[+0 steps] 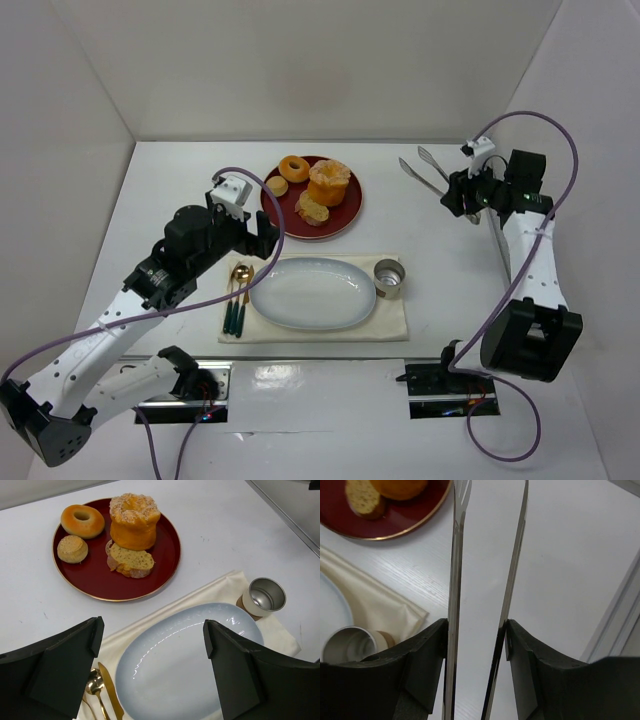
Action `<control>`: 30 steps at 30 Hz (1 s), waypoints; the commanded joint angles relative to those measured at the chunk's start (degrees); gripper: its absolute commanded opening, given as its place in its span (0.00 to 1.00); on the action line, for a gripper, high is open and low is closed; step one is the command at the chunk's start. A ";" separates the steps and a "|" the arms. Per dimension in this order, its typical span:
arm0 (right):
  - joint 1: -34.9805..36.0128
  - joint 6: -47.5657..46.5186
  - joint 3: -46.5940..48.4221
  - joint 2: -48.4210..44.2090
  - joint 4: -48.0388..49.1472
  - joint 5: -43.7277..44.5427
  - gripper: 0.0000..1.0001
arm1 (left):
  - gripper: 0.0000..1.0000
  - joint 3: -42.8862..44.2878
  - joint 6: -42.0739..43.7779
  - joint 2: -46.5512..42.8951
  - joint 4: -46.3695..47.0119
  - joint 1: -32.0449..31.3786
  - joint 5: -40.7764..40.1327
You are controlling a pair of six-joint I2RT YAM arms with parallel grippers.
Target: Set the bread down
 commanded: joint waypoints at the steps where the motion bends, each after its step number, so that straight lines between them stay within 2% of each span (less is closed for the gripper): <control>1: 0.55 0.75 5.64 -1.80 -7.68 -8.62 0.58 | 1.00 -0.02 0.31 -1.10 2.69 -0.27 -0.40; 4: 6.34 1.53 7.48 -1.80 -10.33 -9.51 0.58 | 1.00 -0.54 0.31 -1.63 3.31 -0.27 -1.01; 5: 10.45 2.23 7.49 -1.80 -10.33 -9.51 0.58 | 1.00 -0.54 0.31 -1.63 3.31 -0.27 -1.01; 12: 27.97 5.93 4.33 -1.11 -5.24 5.07 0.58 | 1.00 -1.07 0.31 -2.16 3.31 -0.27 -2.07; 16: 32.55 7.16 3.80 0.12 -3.04 8.24 0.58 | 1.00 -1.07 0.31 -2.16 3.31 -0.27 -2.07; 25: 37.30 6.64 5.55 5.04 -1.98 13.86 0.58 | 1.00 -1.60 0.84 -3.83 3.83 -0.27 -3.73; 30: 38.96 6.11 5.56 6.55 -0.92 13.87 0.58 | 1.00 -1.60 0.84 -3.83 3.83 -0.27 -3.74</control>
